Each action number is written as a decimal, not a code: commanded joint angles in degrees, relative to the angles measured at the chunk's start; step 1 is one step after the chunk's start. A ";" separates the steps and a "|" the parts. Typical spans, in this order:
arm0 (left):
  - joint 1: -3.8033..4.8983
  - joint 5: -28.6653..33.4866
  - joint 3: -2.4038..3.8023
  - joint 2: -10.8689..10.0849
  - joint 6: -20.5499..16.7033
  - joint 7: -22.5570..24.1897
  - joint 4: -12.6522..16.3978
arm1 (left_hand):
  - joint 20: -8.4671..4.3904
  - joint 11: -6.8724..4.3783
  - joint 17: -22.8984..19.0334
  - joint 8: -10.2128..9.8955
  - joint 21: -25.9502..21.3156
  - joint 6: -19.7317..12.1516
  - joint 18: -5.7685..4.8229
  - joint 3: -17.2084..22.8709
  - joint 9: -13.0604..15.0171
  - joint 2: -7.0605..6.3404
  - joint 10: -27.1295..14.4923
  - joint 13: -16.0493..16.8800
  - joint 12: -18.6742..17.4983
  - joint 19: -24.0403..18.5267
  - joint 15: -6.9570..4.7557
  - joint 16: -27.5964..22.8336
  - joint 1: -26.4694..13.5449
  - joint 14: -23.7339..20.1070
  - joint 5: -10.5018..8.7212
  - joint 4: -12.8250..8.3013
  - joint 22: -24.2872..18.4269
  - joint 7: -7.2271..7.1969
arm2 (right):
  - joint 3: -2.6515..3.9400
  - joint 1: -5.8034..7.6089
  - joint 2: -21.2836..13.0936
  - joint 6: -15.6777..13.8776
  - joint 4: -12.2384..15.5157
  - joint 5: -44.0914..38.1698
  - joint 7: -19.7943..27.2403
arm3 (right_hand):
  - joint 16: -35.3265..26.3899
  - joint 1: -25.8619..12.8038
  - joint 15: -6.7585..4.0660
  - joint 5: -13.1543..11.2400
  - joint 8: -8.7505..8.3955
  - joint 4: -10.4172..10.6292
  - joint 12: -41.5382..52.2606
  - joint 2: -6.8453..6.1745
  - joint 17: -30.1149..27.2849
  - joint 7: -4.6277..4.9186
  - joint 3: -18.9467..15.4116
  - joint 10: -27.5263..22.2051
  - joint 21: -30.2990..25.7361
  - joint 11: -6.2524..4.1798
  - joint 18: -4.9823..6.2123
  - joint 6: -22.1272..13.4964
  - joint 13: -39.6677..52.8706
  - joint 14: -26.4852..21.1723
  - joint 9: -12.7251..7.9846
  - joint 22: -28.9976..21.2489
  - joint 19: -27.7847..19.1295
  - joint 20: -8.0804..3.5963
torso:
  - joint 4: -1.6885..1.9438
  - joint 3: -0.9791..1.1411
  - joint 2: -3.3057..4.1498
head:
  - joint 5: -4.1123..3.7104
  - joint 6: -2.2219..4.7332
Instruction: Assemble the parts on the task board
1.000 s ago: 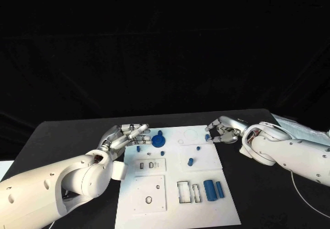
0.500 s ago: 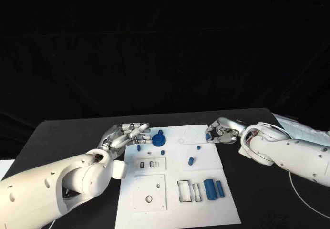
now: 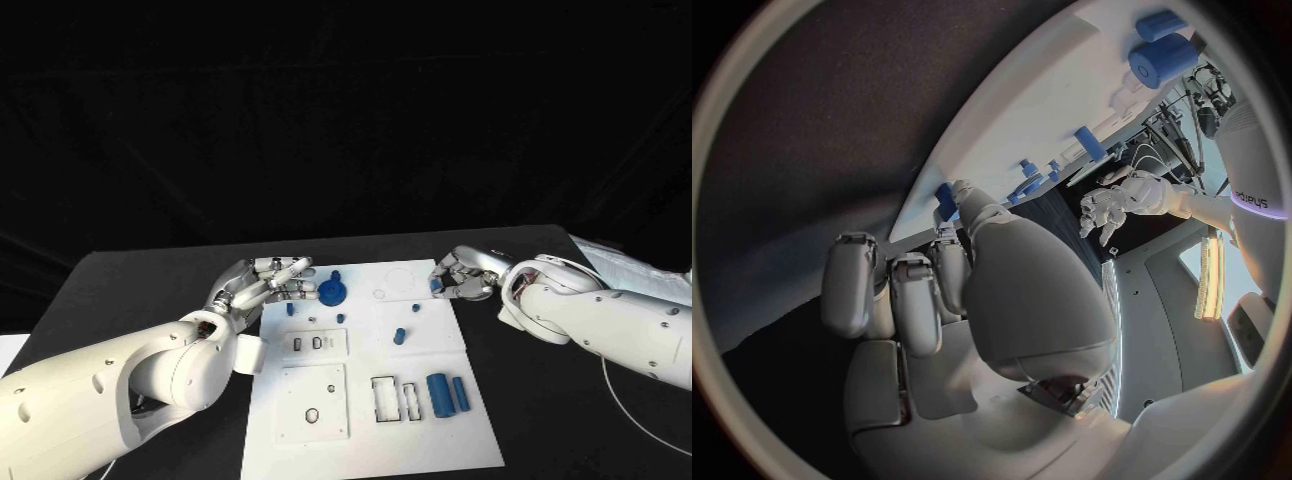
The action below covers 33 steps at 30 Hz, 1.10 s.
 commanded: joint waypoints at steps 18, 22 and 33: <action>0.01 0.04 0.03 0.17 1.21 0.31 -0.32 | 0.21 0.19 0.13 -0.33 -0.40 -0.17 1.00 0.01 -0.06 0.43 -0.11 -0.06 -0.27 -0.20 0.12 -0.44 0.58 -0.17 0.10 -0.48 -0.06 0.33 | 0.15 1.47 -1.99 -6.35 6.47 1.37 -6.67 | 0.24 -0.39 -1.49 -1.03 1.60 -0.82 -0.69 2.59 11.69 -1.60 2.77 0.07 0.04 -1.95 -0.82 4.47 -1.77 5.23 0.63 -0.21 -0.19 -1.32 | 0.11 -0.15 -0.24 | 0.12 -0.07; 0.01 0.05 0.02 0.26 1.48 0.43 -0.78 | 0.21 0.18 0.15 -0.34 -0.40 -0.17 1.00 0.03 -0.06 0.46 -0.10 -0.06 -0.28 -0.20 0.12 -0.45 0.62 -0.16 0.10 -0.52 -0.06 0.32 | 0.20 2.26 -2.31 -8.07 11.35 1.16 -10.34 | 0.15 -0.90 -1.59 -1.13 1.54 -0.67 -1.00 2.75 11.51 -1.65 2.93 -0.02 -0.08 -2.02 -0.77 4.48 -1.98 5.19 0.60 -0.46 -0.34 -1.45 | 0.28 -0.38 -0.51 | 0.14 -0.36; 0.01 0.78 0.02 0.62 1.46 0.67 -2.34 | 0.20 0.17 0.17 -0.35 -0.41 -0.16 1.01 0.07 -0.05 0.51 -0.08 -0.06 -0.29 -0.19 0.11 -0.48 0.69 -0.14 0.10 -0.60 -0.07 0.30 | 0.10 1.38 2.93 -7.00 18.96 -5.91 -18.58 | -0.05 -1.39 -1.67 -0.95 1.45 -0.66 -1.78 2.62 11.10 -1.71 3.05 -0.34 -0.35 -2.08 -0.66 4.44 -2.55 5.09 0.55 -1.00 -0.67 -1.57 | 0.63 -1.13 -1.15 | 1.16 -1.63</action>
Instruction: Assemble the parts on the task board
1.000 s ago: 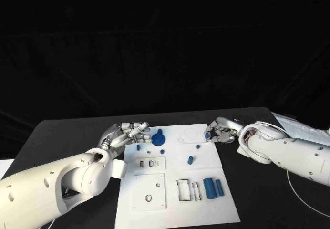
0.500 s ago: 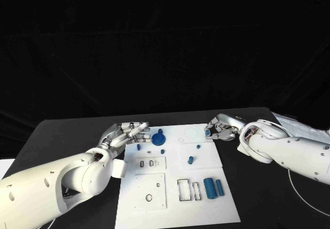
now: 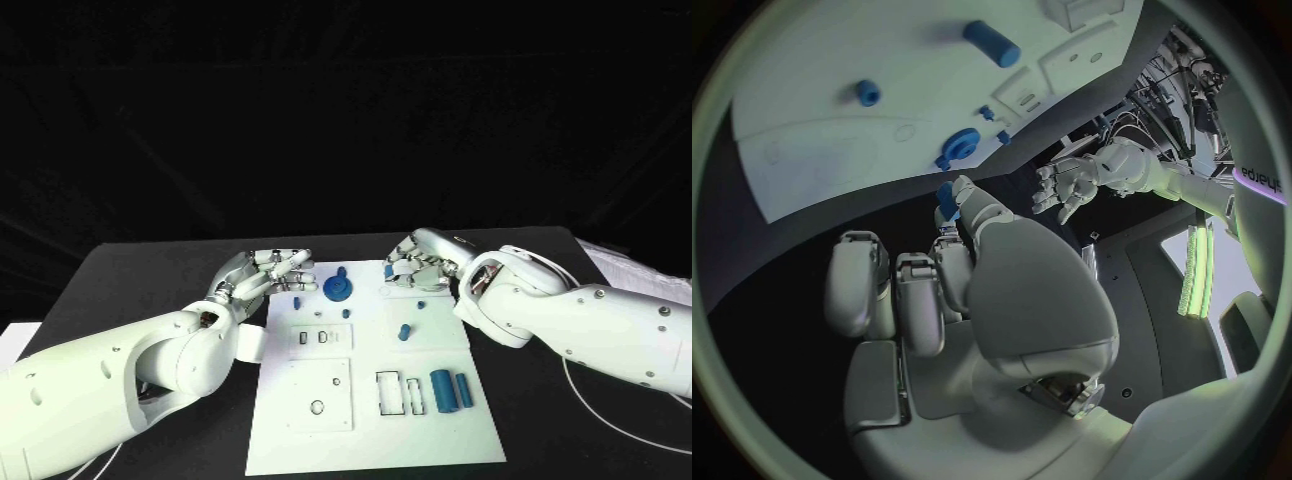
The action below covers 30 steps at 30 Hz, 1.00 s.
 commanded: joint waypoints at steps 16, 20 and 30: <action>0.02 1.06 0.03 0.17 0.61 0.62 -1.05 | 0.20 0.16 0.11 -0.35 -0.13 -0.14 1.02 0.12 -0.05 0.32 -0.04 -0.05 -0.30 -0.17 0.10 -0.17 0.50 -0.11 0.10 -0.35 -0.08 0.28 | -0.83 -6.11 10.51 3.86 1.24 -13.73 -13.38 | -0.53 -0.48 -0.33 0.95 0.32 -0.43 -1.04 0.15 10.13 -1.12 0.62 -0.53 -0.99 -0.34 -0.42 1.37 -4.46 4.88 0.35 -1.31 -0.93 -0.41 | 0.37 -0.70 -0.40 | 1.84 -1.83; 0.02 1.08 0.03 0.26 0.60 0.60 -1.04 | 0.20 0.16 0.11 -0.35 -0.13 -0.14 1.02 0.12 -0.05 0.32 -0.04 -0.05 -0.30 -0.17 0.10 -0.17 0.50 -0.11 0.10 -0.35 -0.08 0.28 | -0.93 -6.95 11.51 4.25 0.96 -14.16 -13.74 | -0.57 -0.55 -0.33 0.98 0.31 -0.42 -1.08 0.12 10.05 -1.12 0.63 -0.54 -1.05 -0.34 -0.39 1.37 -4.48 4.86 0.34 -1.42 -1.00 -0.42 | 0.29 -0.65 -0.34 | 2.22 -2.03; 0.03 1.08 0.03 0.52 0.67 0.53 -1.22 | 0.20 0.16 0.11 -0.35 -0.13 -0.14 1.02 0.12 -0.05 0.32 -0.04 -0.05 -0.30 -0.17 0.10 -0.17 0.50 -0.11 0.10 -0.35 -0.08 0.28 | -1.04 -7.56 12.75 5.53 0.23 -14.35 -14.19 | -0.57 -0.92 -0.34 1.17 0.26 -0.40 -1.04 -0.04 10.06 -1.12 0.67 -0.47 -1.08 -0.35 -0.39 1.38 -4.43 4.87 0.32 -1.47 -1.01 -0.43 | 0.29 -0.60 -0.37 | 2.45 -2.46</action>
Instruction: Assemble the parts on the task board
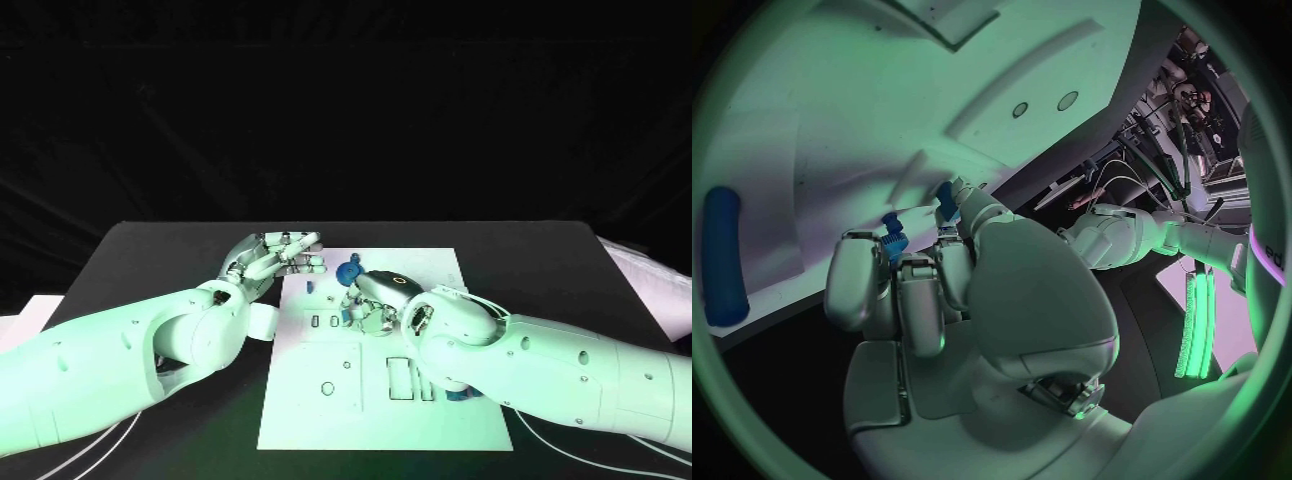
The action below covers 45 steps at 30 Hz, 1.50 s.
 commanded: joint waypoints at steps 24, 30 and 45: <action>0.02 0.23 0.03 0.17 0.83 0.43 -0.03 | 0.20 0.16 0.06 -0.35 -0.14 -0.14 1.01 0.12 -0.05 0.10 -0.04 -0.05 -0.30 -0.17 0.11 -0.18 0.27 -0.11 0.10 -0.35 -0.09 0.28 | -0.24 -0.45 0.73 4.54 -0.90 -1.96 -1.92 | -0.69 -2.95 0.39 0.33 -1.69 -0.49 -2.02 -3.09 9.49 0.28 -0.14 -1.13 -0.98 0.94 -0.19 -1.22 -6.36 4.77 -0.42 -1.29 -0.98 0.36 | -0.06 0.08 0.01 | 0.46 -0.69; 0.02 0.23 0.03 0.17 0.86 0.39 -0.14 | 0.20 0.16 0.06 -0.35 -0.14 -0.14 1.01 0.12 -0.05 0.10 -0.04 -0.05 -0.30 -0.17 0.11 -0.18 0.27 -0.11 0.10 -0.35 -0.09 0.28 | -0.25 -0.51 0.65 5.12 -0.77 -2.08 -2.07 | -0.78 -3.28 0.50 0.59 -1.85 -0.58 -2.16 -3.72 9.34 0.39 -0.41 -1.22 -1.09 1.04 -0.15 -1.38 -6.45 4.73 -0.43 -1.43 -1.05 0.49 | -0.01 0.08 0.02 | 0.34 -0.68; 0.02 0.24 0.03 0.21 0.96 0.26 -0.25 | 0.19 0.14 0.13 -0.37 -0.15 -0.09 1.02 0.16 -0.04 0.20 0.04 -0.04 -0.31 -0.14 0.09 -0.25 0.27 -0.05 0.09 -0.45 -0.10 0.27 | -0.25 -0.57 0.50 4.81 -0.59 -2.30 -2.32 | -0.96 -4.63 0.75 1.35 -2.31 -0.17 -2.99 -4.81 9.05 0.69 -1.27 -1.66 -1.47 1.33 -0.03 -2.11 -7.05 4.67 -0.51 -2.03 -1.38 0.74 | -0.01 0.08 0.05 | 0.24 -0.73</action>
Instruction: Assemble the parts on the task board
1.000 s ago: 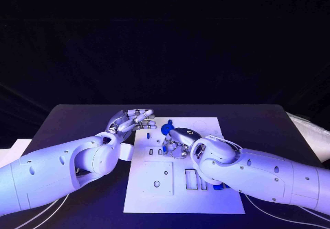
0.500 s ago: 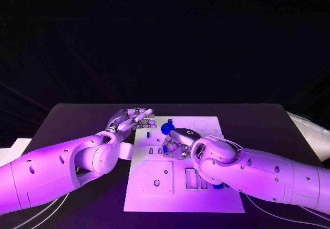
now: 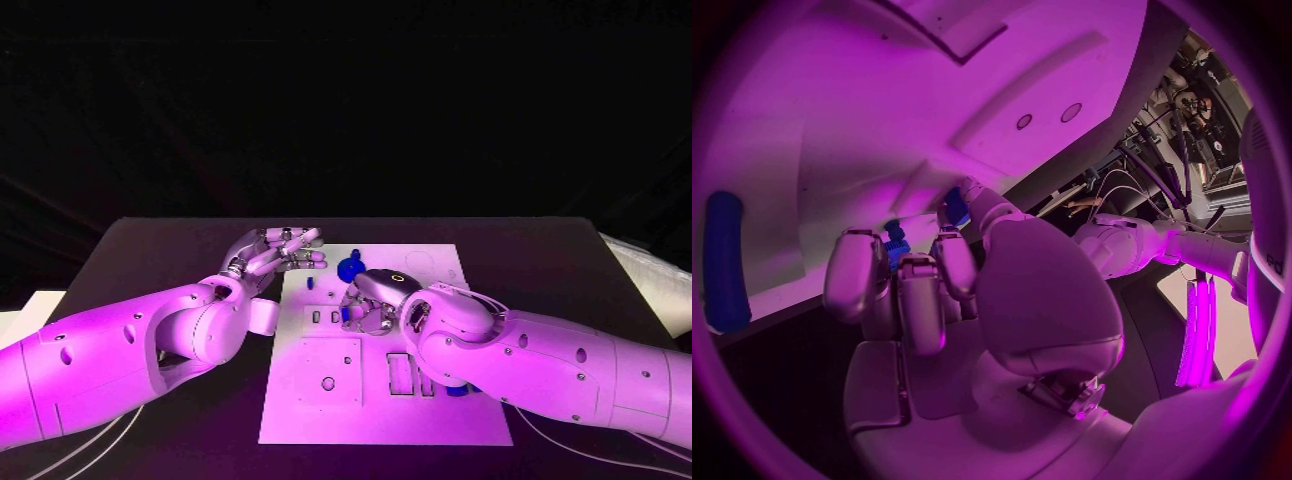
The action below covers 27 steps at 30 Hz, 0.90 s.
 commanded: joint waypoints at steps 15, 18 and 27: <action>0.02 0.15 0.03 0.19 1.10 0.18 -0.13 | 0.19 0.14 0.05 -0.37 -0.15 -0.09 1.02 -0.02 -0.04 0.20 0.04 -0.04 -0.31 -0.14 0.08 -0.25 0.28 -0.05 0.09 -0.27 -0.05 0.27 | -0.34 -0.59 -0.15 -6.17 0.20 -0.95 -0.45 | -1.21 -1.84 1.25 -1.20 -0.76 1.97 -6.24 -2.21 7.53 1.24 -5.58 -4.14 -1.62 1.20 0.35 -7.10 -4.90 4.32 -0.31 -2.18 -1.55 0.93 | 0.06 -0.03 0.05 | -0.13 -0.02; 0.01 0.15 0.03 0.23 1.13 0.16 -0.20 | 0.19 0.14 0.05 -0.37 -0.15 -0.09 1.02 -0.02 -0.04 0.20 0.04 -0.04 -0.31 -0.14 0.08 -0.25 0.28 -0.05 0.09 -0.27 -0.05 0.27 | -0.33 -0.69 -0.41 -8.65 0.86 -1.24 0.42 | -1.22 -1.46 1.34 -1.11 -0.70 2.00 -6.23 -2.22 7.54 1.36 -5.93 -4.22 -1.68 1.31 0.36 -7.58 -4.99 4.32 -0.27 -2.24 -1.57 1.03 | 0.06 0.01 0.04 | -0.13 0.03; -0.01 -0.24 0.00 0.31 1.15 -1.56 -0.55 | 0.18 0.14 0.13 -0.44 -0.14 -0.15 1.03 0.01 -0.05 0.24 -0.01 -0.06 -0.41 -0.09 0.07 -0.32 0.29 0.01 0.08 -0.40 -0.05 0.23 | 0.13 -0.35 -3.74 -12.27 6.06 -0.76 3.83 | -1.07 -1.05 1.49 -0.90 -0.47 2.52 -5.67 -2.75 7.87 1.48 -7.48 -4.02 -1.57 1.45 0.31 -8.01 -4.84 4.40 -0.15 -1.94 -1.31 1.22 | -0.04 0.04 -0.10 | 0.09 0.15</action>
